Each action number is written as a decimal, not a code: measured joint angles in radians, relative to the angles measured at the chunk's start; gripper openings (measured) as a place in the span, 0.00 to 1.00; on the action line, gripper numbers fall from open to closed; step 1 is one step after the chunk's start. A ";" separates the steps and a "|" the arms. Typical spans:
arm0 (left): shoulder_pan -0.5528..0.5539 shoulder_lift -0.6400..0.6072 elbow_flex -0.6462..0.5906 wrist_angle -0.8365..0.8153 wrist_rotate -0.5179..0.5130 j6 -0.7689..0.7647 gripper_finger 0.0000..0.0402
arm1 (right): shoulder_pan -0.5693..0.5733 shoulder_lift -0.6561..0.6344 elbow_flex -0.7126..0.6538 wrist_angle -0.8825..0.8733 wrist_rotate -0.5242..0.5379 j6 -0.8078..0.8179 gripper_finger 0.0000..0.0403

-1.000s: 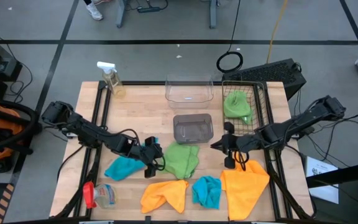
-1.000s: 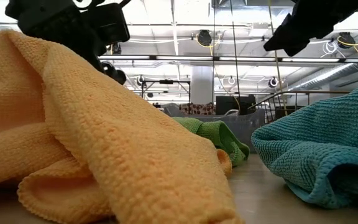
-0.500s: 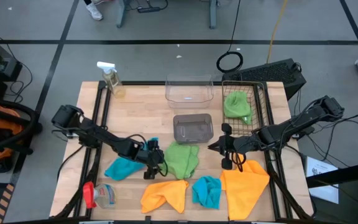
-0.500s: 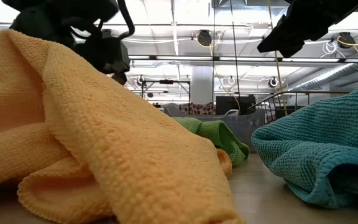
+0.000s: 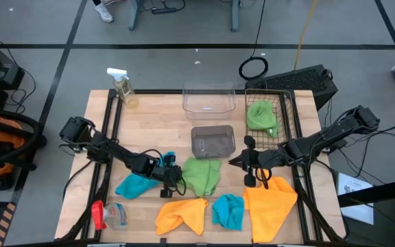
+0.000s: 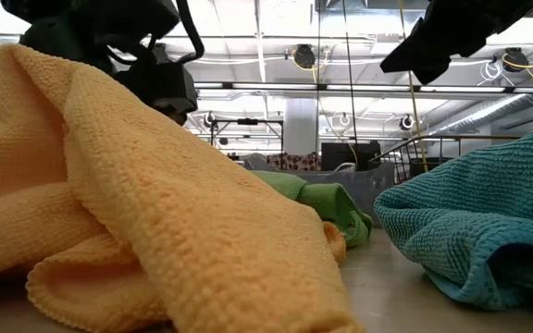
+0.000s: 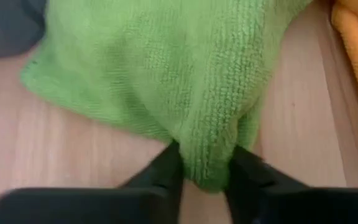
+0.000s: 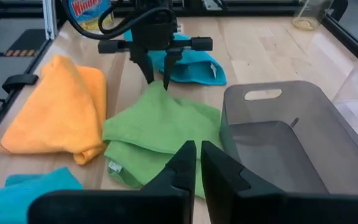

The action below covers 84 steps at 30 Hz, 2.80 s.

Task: Sort microfiber towel by color & place in baskets
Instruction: Put the green microfiber towel into the wire basket

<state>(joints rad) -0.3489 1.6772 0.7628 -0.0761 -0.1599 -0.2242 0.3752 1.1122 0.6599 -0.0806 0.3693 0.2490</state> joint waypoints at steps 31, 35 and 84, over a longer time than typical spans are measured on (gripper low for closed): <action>-0.003 -0.251 0.115 0.010 -0.031 0.399 0.04 | 0.078 0.397 0.001 0.681 -0.035 -0.103 0.40; 0.003 -0.251 0.153 0.011 -0.035 0.492 0.04 | 0.077 0.414 0.001 0.704 -0.022 -0.081 0.59; 0.008 -0.251 0.194 0.126 0.028 1.448 0.04 | -0.147 0.337 0.079 0.578 -0.466 -0.186 0.97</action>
<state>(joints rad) -0.3404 1.4265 0.9569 0.0502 -0.1317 1.2235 0.2283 1.4494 0.7391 0.4970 -0.0967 0.0631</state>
